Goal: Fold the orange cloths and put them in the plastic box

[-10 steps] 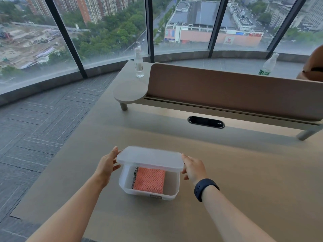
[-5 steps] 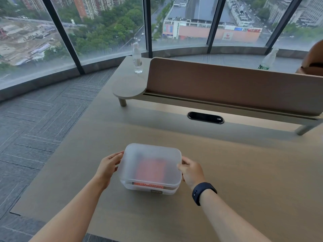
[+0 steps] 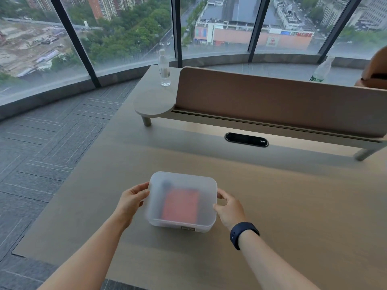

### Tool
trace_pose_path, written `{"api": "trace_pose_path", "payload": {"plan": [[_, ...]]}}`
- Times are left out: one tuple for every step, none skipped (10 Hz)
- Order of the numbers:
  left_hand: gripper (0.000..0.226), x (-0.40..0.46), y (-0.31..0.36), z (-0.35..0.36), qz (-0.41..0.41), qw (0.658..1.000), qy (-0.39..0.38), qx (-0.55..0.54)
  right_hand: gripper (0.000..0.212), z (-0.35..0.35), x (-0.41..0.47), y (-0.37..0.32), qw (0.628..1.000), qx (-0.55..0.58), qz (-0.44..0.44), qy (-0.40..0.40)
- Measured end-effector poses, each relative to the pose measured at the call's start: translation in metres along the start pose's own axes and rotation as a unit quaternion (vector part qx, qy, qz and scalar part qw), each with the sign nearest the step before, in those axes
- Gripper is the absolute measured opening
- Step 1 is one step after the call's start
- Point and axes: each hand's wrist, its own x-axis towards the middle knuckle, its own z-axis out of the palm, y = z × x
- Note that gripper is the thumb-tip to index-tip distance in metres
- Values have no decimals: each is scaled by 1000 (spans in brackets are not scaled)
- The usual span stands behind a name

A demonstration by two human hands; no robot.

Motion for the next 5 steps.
{"api": "trace_pose_path", "payload": {"plan": [[35,1,-4,0,-8,1000,-1,-2,52,2,1,5,1000,11,4,1],[29,2,-10,-2,-9,1000,-1,-3,52,4,4,12,999,32,1,0],[34,2,-10,-3,-18,1000,3,6,48,4,6,15,1000,27,7,-6],[22,0,-15,1,-14,999,30,-21,47,2,5,17,998,53,23,-18],[23,-17,-33,4,-22,985,147,-86,34,-12,-4,19,992,113,51,37]]}}
